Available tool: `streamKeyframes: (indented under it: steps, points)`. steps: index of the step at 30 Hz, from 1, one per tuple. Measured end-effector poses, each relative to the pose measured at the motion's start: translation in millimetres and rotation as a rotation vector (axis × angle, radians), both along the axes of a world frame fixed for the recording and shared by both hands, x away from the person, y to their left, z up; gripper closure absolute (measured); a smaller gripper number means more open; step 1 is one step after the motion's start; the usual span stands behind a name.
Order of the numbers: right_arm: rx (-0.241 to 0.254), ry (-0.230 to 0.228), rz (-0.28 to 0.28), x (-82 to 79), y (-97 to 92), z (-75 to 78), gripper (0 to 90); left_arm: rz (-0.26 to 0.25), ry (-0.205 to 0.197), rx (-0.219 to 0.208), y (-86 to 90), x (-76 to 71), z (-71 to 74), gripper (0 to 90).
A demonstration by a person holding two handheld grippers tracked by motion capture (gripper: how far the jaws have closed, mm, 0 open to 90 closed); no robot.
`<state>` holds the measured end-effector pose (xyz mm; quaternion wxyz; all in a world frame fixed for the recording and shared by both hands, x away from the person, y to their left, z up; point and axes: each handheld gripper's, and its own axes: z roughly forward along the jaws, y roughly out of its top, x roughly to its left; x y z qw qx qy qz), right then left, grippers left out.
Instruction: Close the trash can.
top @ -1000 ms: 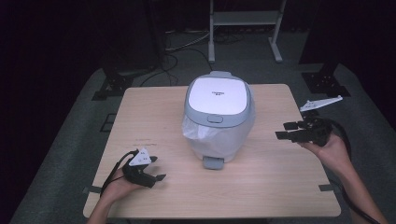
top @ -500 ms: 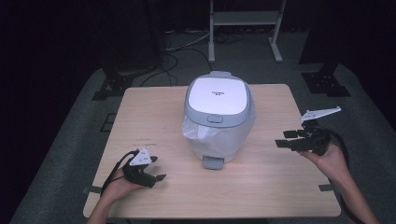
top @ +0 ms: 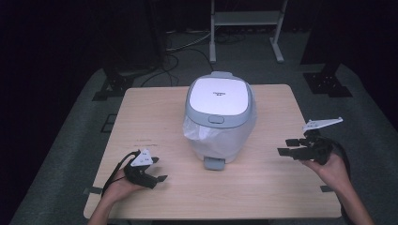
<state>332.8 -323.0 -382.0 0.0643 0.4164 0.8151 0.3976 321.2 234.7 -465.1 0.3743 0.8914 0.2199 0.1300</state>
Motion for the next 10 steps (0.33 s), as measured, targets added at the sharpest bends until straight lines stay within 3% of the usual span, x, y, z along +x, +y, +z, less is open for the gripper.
streamKeyframes:
  steps: [10]
  points:
    - [0.017, 0.002, 0.006, -8.1, -1.5, -9.5, 37.5, -0.003, -0.003, 0.004, 0.0, 0.7, 1.1, 20.8]
